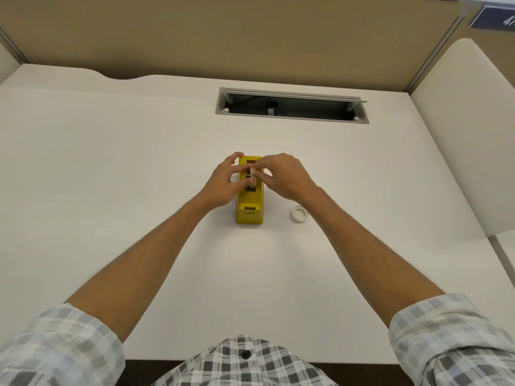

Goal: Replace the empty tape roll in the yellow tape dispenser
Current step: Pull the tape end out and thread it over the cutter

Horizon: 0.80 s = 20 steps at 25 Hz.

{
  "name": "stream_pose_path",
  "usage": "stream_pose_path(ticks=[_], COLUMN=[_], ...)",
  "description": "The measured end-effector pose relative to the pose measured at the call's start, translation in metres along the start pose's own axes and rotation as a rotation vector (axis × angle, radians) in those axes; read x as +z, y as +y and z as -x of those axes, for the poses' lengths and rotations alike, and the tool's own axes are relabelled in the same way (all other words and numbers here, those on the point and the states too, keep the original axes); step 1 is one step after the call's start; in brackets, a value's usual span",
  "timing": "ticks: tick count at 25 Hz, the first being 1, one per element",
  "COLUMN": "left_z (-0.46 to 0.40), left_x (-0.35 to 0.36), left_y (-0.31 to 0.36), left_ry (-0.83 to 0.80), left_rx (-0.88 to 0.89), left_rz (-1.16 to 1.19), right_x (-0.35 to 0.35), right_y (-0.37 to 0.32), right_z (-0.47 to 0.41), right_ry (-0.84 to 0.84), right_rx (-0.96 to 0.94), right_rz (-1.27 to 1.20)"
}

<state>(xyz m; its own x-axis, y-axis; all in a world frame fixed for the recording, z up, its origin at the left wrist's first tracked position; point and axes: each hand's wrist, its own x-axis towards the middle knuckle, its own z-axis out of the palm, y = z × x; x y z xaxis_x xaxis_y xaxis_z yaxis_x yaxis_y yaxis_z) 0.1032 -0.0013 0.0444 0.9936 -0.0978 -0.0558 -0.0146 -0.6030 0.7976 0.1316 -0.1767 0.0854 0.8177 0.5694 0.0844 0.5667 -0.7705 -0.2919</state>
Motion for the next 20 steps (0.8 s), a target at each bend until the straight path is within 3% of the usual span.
stream_pose_path(ticks=[9,20], left_z=[-0.005,-0.007], left_x=[-0.005,-0.003], left_y=[0.001,-0.002], left_ry=[-0.076,-0.09], left_rx=[0.022,-0.001], left_rz=[-0.145,-0.159], right_x=[0.0,0.001], right_y=[-0.005,-0.003], right_z=[-0.004,-0.014], right_ry=[-0.082,-0.081], right_rx=[-0.096,-0.008], right_rz=[0.213,0.179])
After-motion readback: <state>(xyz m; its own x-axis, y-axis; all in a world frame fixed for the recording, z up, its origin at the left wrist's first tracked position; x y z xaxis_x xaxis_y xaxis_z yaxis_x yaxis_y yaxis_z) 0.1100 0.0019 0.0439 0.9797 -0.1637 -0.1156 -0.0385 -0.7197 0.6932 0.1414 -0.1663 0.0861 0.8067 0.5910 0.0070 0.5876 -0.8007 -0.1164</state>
